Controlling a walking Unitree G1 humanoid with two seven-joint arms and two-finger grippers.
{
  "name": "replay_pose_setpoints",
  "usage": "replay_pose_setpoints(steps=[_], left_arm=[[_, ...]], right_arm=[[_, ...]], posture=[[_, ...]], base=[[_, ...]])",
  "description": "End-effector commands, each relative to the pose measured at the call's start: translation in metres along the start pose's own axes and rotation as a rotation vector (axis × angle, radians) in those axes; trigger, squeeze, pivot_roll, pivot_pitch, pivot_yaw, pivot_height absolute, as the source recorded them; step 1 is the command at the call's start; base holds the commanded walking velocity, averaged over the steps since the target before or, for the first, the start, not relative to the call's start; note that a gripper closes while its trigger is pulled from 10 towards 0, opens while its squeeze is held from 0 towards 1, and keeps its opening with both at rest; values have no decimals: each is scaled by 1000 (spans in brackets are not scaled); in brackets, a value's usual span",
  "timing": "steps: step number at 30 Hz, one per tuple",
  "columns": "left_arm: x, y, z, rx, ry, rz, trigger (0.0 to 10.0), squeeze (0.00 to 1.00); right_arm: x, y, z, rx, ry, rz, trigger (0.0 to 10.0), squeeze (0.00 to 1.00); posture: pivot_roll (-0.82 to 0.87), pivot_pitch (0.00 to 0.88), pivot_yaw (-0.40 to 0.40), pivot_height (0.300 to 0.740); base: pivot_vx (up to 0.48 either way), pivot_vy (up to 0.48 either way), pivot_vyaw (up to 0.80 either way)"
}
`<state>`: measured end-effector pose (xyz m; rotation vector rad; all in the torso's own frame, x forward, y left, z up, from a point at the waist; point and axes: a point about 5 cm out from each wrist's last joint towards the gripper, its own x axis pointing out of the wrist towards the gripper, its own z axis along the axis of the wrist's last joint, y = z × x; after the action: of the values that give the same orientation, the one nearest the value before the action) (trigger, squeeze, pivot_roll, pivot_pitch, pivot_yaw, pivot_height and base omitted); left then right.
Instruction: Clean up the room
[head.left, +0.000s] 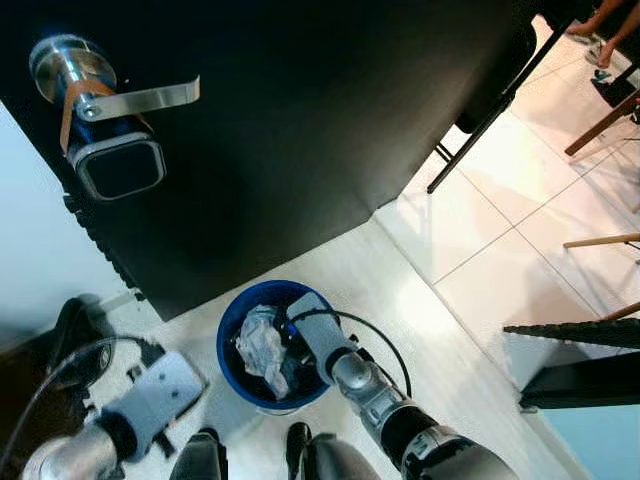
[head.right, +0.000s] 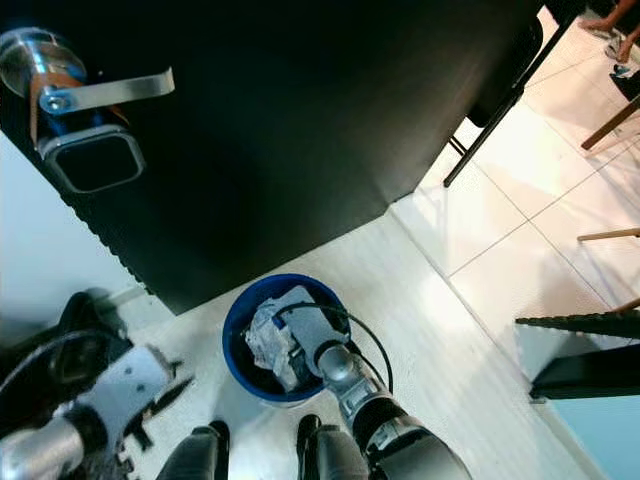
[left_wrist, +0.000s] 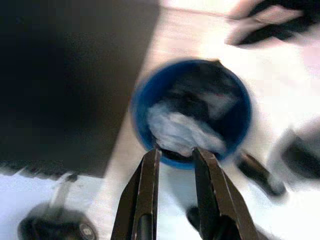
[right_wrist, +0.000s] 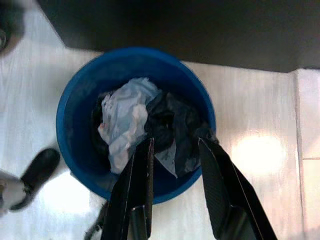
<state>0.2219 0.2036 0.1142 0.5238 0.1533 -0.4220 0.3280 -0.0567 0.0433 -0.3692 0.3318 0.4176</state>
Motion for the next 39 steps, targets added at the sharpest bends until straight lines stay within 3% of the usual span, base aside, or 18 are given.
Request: replay_pose_setpoints(steps=[1, 3, 4, 6, 9, 10, 11, 14, 19, 27, 39], left_arm=[[5, -7, -8, -112, 49, 40, 10000, 0], [20, -10, -4, -223, 34, 109, 10000, 0], [20, -10, -4, -223, 34, 109, 10000, 0], [40, -15, -4, -353, 27, 189, 10000, 0], [48, -16, -3, -407, 21, 222, 10000, 0], [57, -19, 0, -434, 17, 224, 10000, 0], [57, -19, 0, -434, 17, 224, 10000, 0], [83, -29, 10, -429, 20, 176, 10000, 0], [99, -34, 21, -356, 1, 114, 10000, 0], [105, -34, 24, -345, -19, 84, 10000, 0], [94, -31, 12, -434, -13, 183, 10000, 0]], right_arm=[[-4, -6, -14, 66, 39, -18, 10000, 0], [-7, -19, -15, 124, 15, -50, 10000, 0], [-7, -19, -15, 124, 15, -50, 10000, 0], [-13, -35, -13, 174, -38, -120, 10000, 0], [-16, -41, -14, 195, -57, -154, 10000, 0], [-23, -47, -14, 215, -88, -196, 10000, 0], [-23, -47, -14, 215, -88, -196, 10000, 0], [-41, -62, -20, 251, -143, -303, 10000, 0], [-48, -74, -30, 238, -118, -373, 10000, 0], [-59, -85, -37, 254, -79, -413, 10000, 0], [-52, -70, -30, 208, -66, -286, 10000, 0]], posture=[[195, 268, -164, 740], [178, 210, -141, 740], [178, 210, -141, 740], [136, 119, -94, 740], [130, 109, -88, 740], [107, 68, -61, 740], [107, 68, -61, 740], [76, 22, -15, 740], [62, 3, 4, 740], [55, 0, 1, 740], [83, 15, -53, 740]], base=[[0, 0, 0], [0, 0, 0], [0, 0, 0], [0, 0, 0], [0, 0, 0], [0, 0, 0], [0, 0, 0], [0, 0, 0], [0, 0, 0], [0, 0, -650], [0, 0, -131]])
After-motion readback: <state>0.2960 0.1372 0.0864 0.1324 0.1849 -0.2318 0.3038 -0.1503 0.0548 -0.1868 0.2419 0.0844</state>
